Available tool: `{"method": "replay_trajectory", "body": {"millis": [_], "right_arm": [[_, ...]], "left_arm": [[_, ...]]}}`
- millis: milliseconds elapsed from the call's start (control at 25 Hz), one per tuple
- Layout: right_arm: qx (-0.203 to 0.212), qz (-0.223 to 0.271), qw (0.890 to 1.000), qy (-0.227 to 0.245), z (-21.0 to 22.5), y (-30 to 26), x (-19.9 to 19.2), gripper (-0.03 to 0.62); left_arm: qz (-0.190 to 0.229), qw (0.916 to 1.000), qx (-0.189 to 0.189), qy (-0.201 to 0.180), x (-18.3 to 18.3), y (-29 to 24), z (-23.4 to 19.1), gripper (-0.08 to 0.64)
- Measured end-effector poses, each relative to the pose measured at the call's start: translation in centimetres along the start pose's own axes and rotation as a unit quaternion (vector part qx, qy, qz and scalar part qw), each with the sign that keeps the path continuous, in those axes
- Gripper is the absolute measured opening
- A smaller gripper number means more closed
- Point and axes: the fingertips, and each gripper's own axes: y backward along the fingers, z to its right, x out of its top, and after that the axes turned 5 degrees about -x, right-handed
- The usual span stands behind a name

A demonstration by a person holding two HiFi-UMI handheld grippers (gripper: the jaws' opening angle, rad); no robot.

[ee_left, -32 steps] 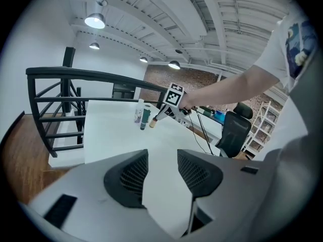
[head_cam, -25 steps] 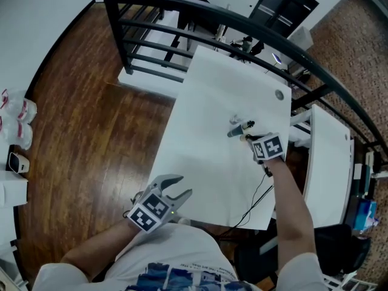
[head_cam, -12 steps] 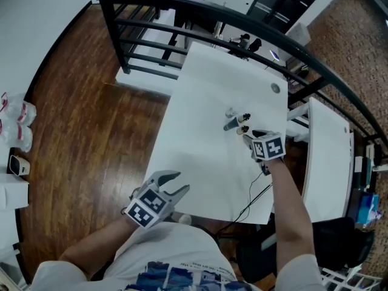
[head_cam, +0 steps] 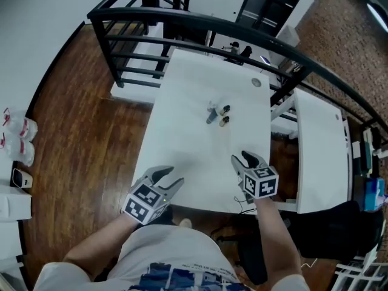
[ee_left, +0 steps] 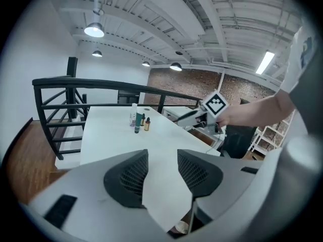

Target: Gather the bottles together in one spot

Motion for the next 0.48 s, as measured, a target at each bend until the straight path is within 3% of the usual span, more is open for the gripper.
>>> {"method": "replay_trajectory", "body": {"millis": [240,480], "right_arm": [[0.008,0.088,0.996,-0.027,-4.8,12.5,-4.6,0.202],[-0.007,0.137,0.990,-0.011,-7.5,22.0,-9.2,0.209]], "left_arm": [[0.035,0.9987,0.026,0.026,-0.5,2.0,5.7,0.158],[0.055,0.9943,0.084,0.036,-3.0,5.2,10.5,0.156]]}}
